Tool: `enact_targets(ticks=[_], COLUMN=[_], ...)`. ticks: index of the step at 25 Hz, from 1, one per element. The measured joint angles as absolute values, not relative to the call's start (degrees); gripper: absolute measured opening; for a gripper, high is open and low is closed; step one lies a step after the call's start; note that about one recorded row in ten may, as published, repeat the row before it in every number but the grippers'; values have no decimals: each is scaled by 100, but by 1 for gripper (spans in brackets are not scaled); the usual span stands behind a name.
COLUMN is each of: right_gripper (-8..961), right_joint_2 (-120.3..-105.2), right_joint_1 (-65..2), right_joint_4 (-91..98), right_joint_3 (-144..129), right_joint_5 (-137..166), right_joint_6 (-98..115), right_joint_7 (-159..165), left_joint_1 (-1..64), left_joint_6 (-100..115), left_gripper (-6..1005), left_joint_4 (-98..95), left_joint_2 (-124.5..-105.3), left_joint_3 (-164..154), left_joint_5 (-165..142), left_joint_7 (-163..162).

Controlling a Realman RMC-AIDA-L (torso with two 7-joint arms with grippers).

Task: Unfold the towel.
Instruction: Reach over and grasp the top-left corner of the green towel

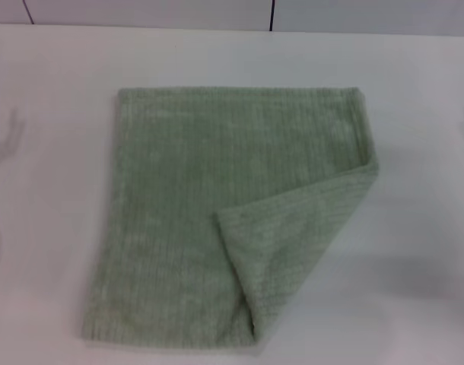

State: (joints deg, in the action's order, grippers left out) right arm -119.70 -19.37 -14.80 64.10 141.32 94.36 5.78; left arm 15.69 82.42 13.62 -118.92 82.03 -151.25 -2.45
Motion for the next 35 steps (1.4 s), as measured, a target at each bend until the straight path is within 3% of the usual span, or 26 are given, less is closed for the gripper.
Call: enact_targets(ticks=[18,26,29,30,31,32,35], right_gripper=[838,838,838,838,838,838,838], right_joint_2=[-11970,-11806,-11578,-11332,-11332,-11195,-11029], right_joint_1=[-1740,-1828,-1679,-1552,-1552,-1499,-1421], right_joint_4=[-1686,-3521,-4842,-5763,-5763,-6261,-7519], right_joint_3=[5104,5003,5165,5310,5310,5427,6098], right_joint_5=[14128,14593,14657,14673,14673,14673,14678], right_joint_6=[9223,6821,5328,4250,4250,3634,1386], right_joint_7=[752,-65,-258,-103,-103,-8,98], left_joint_1=[1204,1263,1183,1118,1118,761,528], left_joint_6=[8344,7577,7458,7320,7320,6348,4543], left_gripper=[814,766,672,641,593,545,402], left_joint_4=[1332,1724,2089,2303,2303,3395,4643], left_joint_2=[-11896,-11812,-11740,-11683,-11683,-11460,-11252], left_joint_3=[7450,7442,7483,7484,7484,7496,7569], left_joint_5=[-15120,-15229,-15477,-15572,-15572,-15833,-16097], left_joint_7=[-692,-1174,-1137,-1180,-1180,-1481,-1526])
